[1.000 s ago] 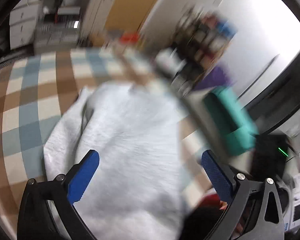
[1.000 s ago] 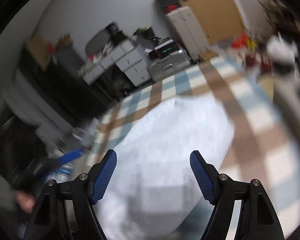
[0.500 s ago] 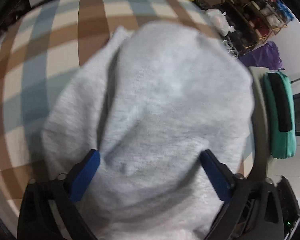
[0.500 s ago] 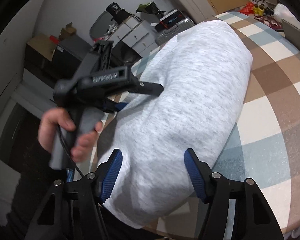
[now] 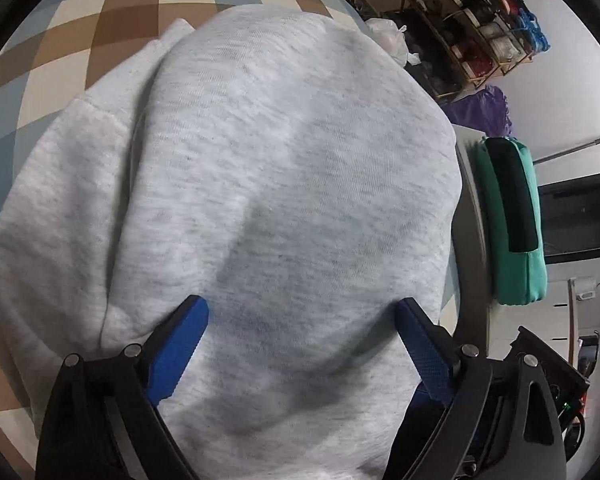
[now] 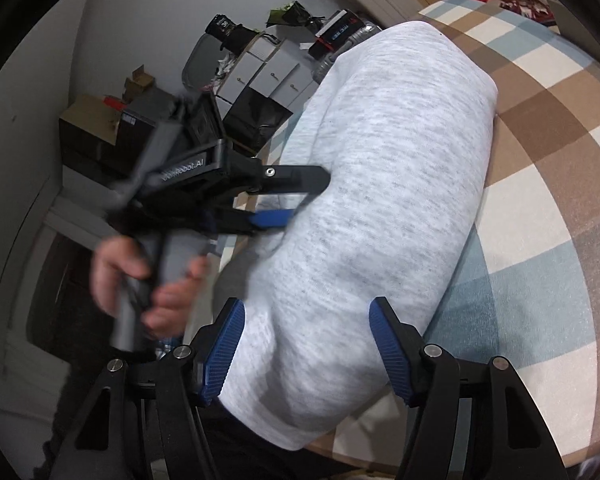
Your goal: Fold large clothes
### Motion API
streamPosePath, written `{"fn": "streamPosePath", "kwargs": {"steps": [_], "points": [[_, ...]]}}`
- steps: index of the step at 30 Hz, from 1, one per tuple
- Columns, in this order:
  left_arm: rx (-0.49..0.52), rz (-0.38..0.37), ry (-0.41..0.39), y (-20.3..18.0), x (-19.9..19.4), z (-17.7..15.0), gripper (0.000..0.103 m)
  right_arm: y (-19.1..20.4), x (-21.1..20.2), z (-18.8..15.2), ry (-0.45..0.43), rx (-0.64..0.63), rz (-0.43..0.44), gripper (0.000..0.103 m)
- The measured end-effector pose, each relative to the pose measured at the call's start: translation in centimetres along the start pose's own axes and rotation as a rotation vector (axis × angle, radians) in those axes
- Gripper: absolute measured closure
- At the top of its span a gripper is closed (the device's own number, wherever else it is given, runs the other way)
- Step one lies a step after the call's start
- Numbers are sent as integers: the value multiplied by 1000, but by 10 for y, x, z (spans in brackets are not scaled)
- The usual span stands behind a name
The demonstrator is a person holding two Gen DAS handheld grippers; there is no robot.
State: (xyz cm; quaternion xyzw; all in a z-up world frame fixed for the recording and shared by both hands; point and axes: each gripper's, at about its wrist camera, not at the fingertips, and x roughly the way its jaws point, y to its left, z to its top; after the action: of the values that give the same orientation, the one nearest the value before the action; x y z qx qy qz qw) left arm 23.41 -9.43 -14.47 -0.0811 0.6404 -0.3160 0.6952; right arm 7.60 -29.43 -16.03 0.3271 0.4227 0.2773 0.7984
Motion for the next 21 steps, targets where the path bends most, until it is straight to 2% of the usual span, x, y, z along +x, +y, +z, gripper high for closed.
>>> {"fn": "streamPosePath", "kwargs": {"steps": [3,5,8,9,13,14,15,18,21], "points": [[-36,65,21,-14,-17,8,14,2,1,-2,-2,-11,-15,37],[-8,27,-41,-29,-39,21,14,2,0,-4,-5,-17,-24,35],[32,40,-117,-47,-49,42,12,5,3,-3,-8,-22,-37,33],[30,51,-113,-47,-42,47,12,6,4,-2,-8,-24,-38,32],[-91,57,-20,-12,23,61,12,6,5,-2,-4,-34,-36,31],[-99,24,-57,-7,28,62,12,5,5,-2,-1,-36,-32,31],[-94,23,-74,-9,25,62,11,5,5,-2,2,-35,-32,31],[-128,86,12,-22,13,73,12,6,8,-2,7,-29,-35,31],[-70,78,-46,-53,-11,84,12,9,11,-4,10,-37,-41,23]]}}
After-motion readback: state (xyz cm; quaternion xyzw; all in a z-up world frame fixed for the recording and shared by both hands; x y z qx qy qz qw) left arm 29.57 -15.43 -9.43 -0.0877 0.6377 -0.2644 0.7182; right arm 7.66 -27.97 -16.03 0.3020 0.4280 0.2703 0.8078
